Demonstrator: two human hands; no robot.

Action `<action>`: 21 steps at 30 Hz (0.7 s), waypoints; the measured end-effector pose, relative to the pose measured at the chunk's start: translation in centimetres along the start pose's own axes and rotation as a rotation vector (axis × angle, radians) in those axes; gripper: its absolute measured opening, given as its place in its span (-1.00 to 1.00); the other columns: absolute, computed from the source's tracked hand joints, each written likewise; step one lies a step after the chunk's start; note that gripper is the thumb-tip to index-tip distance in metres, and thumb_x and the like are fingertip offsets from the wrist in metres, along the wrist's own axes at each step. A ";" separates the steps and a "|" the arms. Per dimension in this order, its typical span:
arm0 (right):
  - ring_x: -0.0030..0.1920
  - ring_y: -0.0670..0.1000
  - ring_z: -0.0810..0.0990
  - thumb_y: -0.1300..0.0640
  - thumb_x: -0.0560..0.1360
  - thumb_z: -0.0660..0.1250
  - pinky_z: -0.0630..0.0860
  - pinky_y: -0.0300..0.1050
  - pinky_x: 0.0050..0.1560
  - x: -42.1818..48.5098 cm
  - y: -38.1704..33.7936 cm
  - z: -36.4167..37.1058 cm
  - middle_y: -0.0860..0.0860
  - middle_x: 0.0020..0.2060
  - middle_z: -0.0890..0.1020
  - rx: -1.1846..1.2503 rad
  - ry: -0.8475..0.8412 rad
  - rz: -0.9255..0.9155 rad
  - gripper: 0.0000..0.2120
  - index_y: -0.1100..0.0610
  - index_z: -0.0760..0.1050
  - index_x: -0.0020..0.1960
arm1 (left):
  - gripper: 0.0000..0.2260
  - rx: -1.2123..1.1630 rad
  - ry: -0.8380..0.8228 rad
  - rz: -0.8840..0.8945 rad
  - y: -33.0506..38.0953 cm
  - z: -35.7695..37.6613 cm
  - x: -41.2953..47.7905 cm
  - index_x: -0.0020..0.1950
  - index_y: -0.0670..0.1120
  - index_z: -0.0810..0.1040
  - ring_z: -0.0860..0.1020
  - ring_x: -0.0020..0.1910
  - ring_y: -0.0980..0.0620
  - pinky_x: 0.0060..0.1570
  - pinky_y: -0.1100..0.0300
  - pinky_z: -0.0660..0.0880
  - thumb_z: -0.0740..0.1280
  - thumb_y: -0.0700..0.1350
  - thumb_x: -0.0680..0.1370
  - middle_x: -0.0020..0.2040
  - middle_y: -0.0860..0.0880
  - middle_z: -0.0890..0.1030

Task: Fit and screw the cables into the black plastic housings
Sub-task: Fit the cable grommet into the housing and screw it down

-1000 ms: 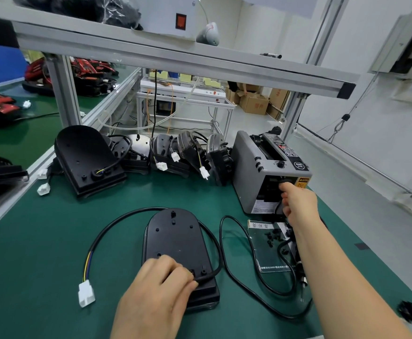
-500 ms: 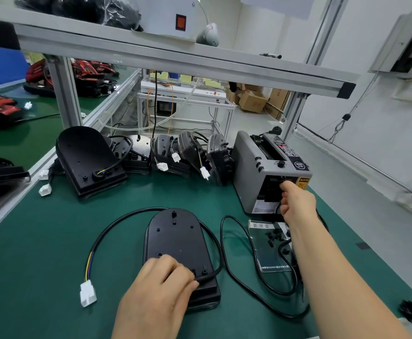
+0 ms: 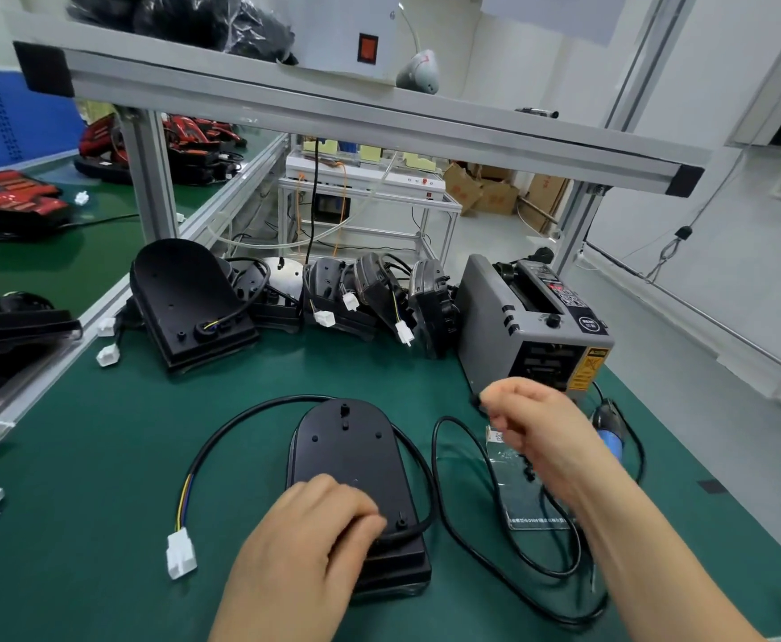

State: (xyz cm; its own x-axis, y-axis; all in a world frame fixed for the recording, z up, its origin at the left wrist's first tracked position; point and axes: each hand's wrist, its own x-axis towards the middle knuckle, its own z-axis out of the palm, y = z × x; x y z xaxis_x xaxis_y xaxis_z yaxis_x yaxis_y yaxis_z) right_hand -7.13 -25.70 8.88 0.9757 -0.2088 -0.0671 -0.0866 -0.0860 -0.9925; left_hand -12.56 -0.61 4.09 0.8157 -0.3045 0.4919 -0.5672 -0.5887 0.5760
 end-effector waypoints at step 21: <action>-0.34 -0.12 0.43 0.15 0.30 0.42 0.38 -0.31 -0.27 -4.6 0.4 10.0 -0.10 -0.40 0.54 -0.081 -0.220 -0.257 -0.91 0.03 0.56 -0.36 | -0.85 -0.595 0.049 -0.536 -0.7 -1.4 3.2 -0.35 -0.03 0.57 0.42 -0.41 0.19 -0.35 0.37 0.35 0.43 -0.16 0.42 -0.41 0.10 0.52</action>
State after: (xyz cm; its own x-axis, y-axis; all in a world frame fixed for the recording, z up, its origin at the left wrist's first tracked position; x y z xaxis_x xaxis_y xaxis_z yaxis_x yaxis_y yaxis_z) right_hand -9.60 -15.01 7.72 0.9870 0.0437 0.1548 0.1603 -0.1873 -0.9691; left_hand -9.74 -0.09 6.17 0.9962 -0.0521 0.0698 -0.0766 -0.1433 0.9867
